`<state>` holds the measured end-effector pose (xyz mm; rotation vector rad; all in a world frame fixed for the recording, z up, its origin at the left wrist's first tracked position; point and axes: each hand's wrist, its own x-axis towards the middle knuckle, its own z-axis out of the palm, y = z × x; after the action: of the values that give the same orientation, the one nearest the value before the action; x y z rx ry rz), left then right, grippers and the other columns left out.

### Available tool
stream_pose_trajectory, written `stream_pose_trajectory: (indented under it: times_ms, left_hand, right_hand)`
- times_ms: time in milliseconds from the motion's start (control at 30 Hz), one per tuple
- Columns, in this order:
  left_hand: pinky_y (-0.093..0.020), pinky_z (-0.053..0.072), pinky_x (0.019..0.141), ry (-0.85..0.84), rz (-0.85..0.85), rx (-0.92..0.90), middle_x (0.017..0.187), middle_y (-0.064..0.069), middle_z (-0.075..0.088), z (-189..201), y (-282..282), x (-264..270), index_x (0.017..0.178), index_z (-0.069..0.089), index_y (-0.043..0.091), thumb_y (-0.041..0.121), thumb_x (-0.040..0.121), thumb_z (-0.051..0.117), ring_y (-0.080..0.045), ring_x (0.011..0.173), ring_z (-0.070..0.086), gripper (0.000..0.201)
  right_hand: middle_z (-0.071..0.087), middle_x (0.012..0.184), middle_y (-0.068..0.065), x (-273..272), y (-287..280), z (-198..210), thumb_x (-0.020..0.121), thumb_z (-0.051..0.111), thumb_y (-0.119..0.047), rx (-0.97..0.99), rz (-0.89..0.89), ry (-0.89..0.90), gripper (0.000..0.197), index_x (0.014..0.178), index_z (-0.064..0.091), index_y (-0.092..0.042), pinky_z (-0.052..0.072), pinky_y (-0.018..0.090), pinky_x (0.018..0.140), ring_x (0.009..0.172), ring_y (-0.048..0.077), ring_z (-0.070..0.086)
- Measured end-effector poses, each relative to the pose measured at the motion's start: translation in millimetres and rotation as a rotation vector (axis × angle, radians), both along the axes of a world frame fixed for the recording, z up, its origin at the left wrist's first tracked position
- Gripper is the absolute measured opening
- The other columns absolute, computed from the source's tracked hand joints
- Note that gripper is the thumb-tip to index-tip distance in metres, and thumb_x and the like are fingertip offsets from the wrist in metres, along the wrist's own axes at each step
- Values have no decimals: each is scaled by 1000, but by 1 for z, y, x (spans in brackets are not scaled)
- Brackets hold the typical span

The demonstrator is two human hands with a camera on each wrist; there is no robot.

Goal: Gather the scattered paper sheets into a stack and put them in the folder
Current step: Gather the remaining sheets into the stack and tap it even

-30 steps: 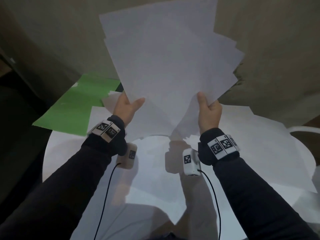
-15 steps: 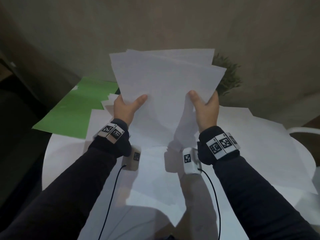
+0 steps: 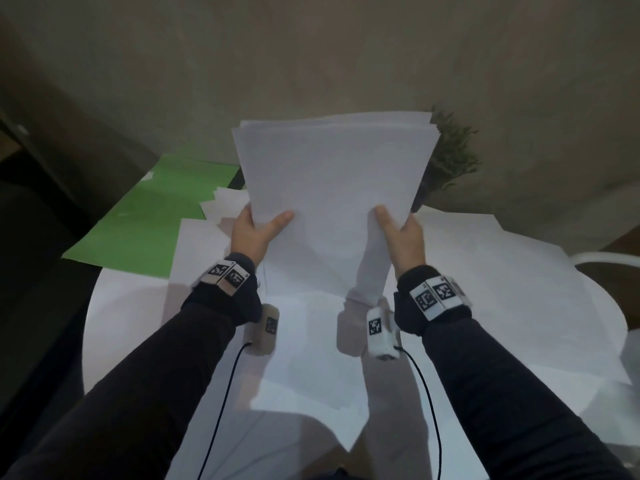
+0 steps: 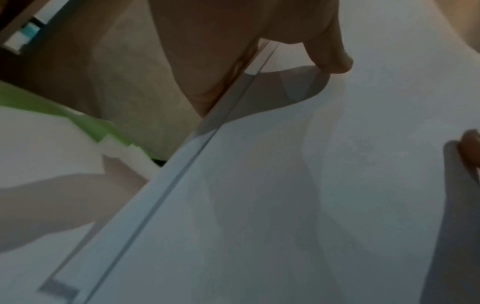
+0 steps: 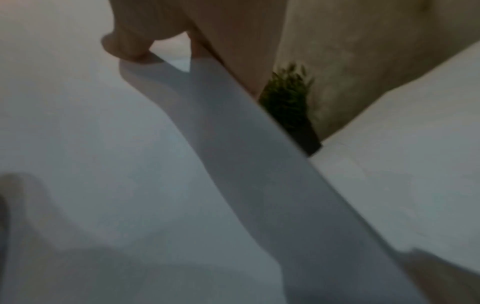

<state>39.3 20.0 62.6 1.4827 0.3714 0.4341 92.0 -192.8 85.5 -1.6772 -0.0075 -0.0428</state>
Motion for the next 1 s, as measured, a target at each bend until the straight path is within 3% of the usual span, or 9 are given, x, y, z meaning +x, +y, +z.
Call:
stream_pose_trajectory:
  times_ms: [67,133,233,367,533,633,733,900,1000]
  left_hand:
    - [-42,52,94,54,-9,14,98,3,70,-9,-3,-2,99,65,21,34,73,78,-17,93,66,32]
    - [-36,54,88,42,27,5,92,5,68,-6,-8,-2,97,65,18,26,81,72,-17,88,65,19]
    - [-28,53,79,-42,78,-10,95,-2,68,13,-13,1,105,64,12,22,83,69,-17,87,65,24]
    - [-32,53,90,-146,85,-17,99,2,69,37,-15,5,97,64,23,21,83,70,-18,95,66,15]
    - [-10,48,82,-96,67,-5,104,11,62,13,-18,-10,109,52,23,21,85,67,-5,96,61,29]
    - [-24,45,94,15,-44,14,121,8,60,-15,-15,-22,110,49,35,36,70,77,-11,112,58,49]
    - [-40,48,100,84,-105,2,122,1,64,-23,-12,-20,113,53,33,38,62,79,-16,113,61,57]
    - [-46,49,98,107,-94,19,118,-4,66,-17,-14,-14,122,55,16,29,64,81,-21,108,63,64]
    - [-45,49,98,109,-80,-9,113,-1,69,-11,-8,-15,120,58,16,41,55,83,-20,106,65,74]
  right_hand:
    - [62,103,-2,-8,-3,-15,90,60,-31,-36,49,88,32,116,59,-12,47,29,88,107,23,60]
    - [63,100,-2,-12,-1,-14,91,60,-28,4,35,91,27,112,60,-12,46,28,85,100,21,61]
    - [64,104,2,-8,5,3,91,60,-22,101,-37,14,32,117,61,-4,48,26,88,98,18,61]
    - [64,120,7,-2,12,22,91,61,-19,187,-81,-110,35,122,58,-5,48,27,98,112,18,60]
    - [66,102,-1,-13,5,-2,87,65,-20,131,-26,-19,29,114,61,-10,53,19,78,90,7,63]
    - [65,103,-5,-19,-1,-29,80,73,-23,57,-9,80,39,115,57,-17,49,24,84,96,12,62]
    - [64,101,-8,-15,-1,-33,78,75,-19,96,-6,110,45,119,55,-15,49,12,78,94,9,62]
    - [61,104,-7,-12,6,-33,75,77,-19,122,-9,125,49,117,51,-18,46,13,75,96,11,59]
    - [62,110,0,-9,0,-25,76,77,-18,121,-36,95,56,124,48,-11,51,22,81,102,16,61]
